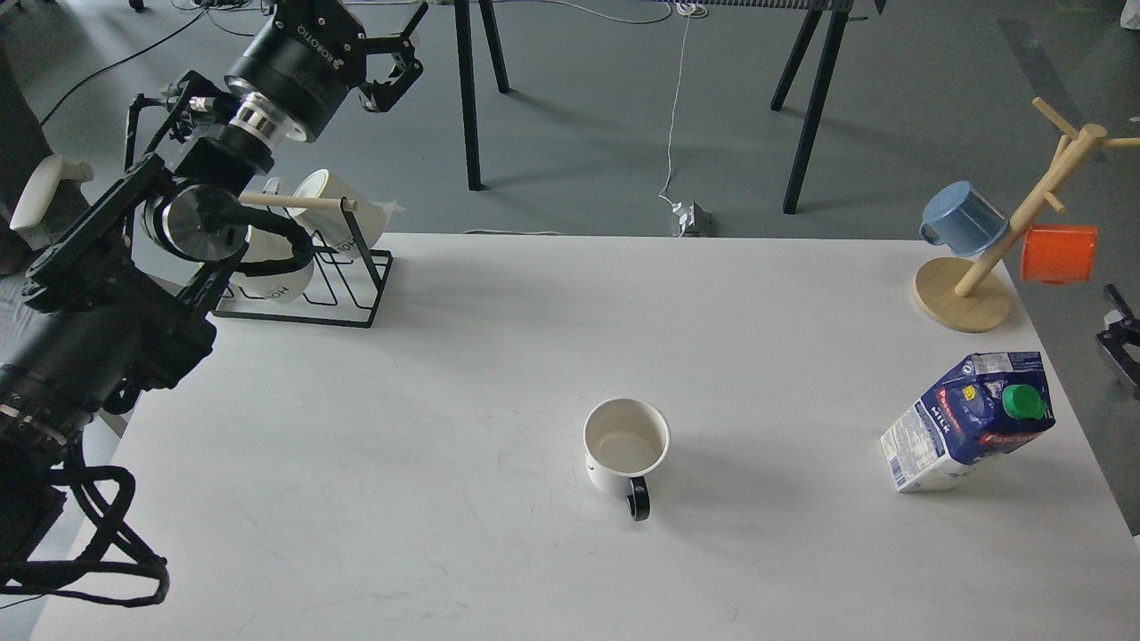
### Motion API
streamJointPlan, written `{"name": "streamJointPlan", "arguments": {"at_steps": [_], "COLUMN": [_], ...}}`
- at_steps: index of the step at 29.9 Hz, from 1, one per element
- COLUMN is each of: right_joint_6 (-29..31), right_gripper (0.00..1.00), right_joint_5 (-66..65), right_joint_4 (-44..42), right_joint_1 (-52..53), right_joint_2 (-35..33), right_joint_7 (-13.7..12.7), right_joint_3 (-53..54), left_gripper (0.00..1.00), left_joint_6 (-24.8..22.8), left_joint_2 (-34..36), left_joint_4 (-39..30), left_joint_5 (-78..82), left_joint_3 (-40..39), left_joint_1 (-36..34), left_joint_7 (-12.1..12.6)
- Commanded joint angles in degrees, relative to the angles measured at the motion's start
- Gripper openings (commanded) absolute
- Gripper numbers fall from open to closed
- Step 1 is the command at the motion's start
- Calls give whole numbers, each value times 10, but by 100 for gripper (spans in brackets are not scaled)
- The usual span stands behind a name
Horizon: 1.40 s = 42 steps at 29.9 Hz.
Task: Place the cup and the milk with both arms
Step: 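Release the mug and raise the left arm back toward the rack, then move the right gripper down to the milk carton and open it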
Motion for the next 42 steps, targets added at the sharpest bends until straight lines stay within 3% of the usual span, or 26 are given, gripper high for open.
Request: {"name": "streamJointPlan", "arguments": {"at_steps": [1,8,12,16,27,31,42], "right_joint_6": [0,0,0,0,0,0,0], "right_gripper": [99,99,99,99,99,99,99], "right_joint_5": [13,5,-27,-33,-96,-96,-96], "right_joint_4": [21,13,16,17,18,20,51], "right_joint_1": [-88,-210,-238,-232,-160,-157,-157], "right_joint_2": [7,77,122,159,242,251,248], "right_joint_7": [8,20,2,-10,-9,-9,-9], "right_joint_3": [69,78,65,23,-15,-17,-9], "left_gripper": [99,99,99,99,99,99,99], "left_joint_6": [-13,-24,-24,-24,-20,-20,-19], "left_joint_2": [22,55,62,65,82,82,81], "left_joint_4": [-1,-2,-6,-6,-6,-6,-6], "left_joint_5": [0,0,-1,-1,1,1,1], "left_joint_3": [1,3,4,3,12,11,12], "left_joint_1": [12,15,14,14,16,21,22], "left_joint_7": [1,1,9,13,17,31,33]}}
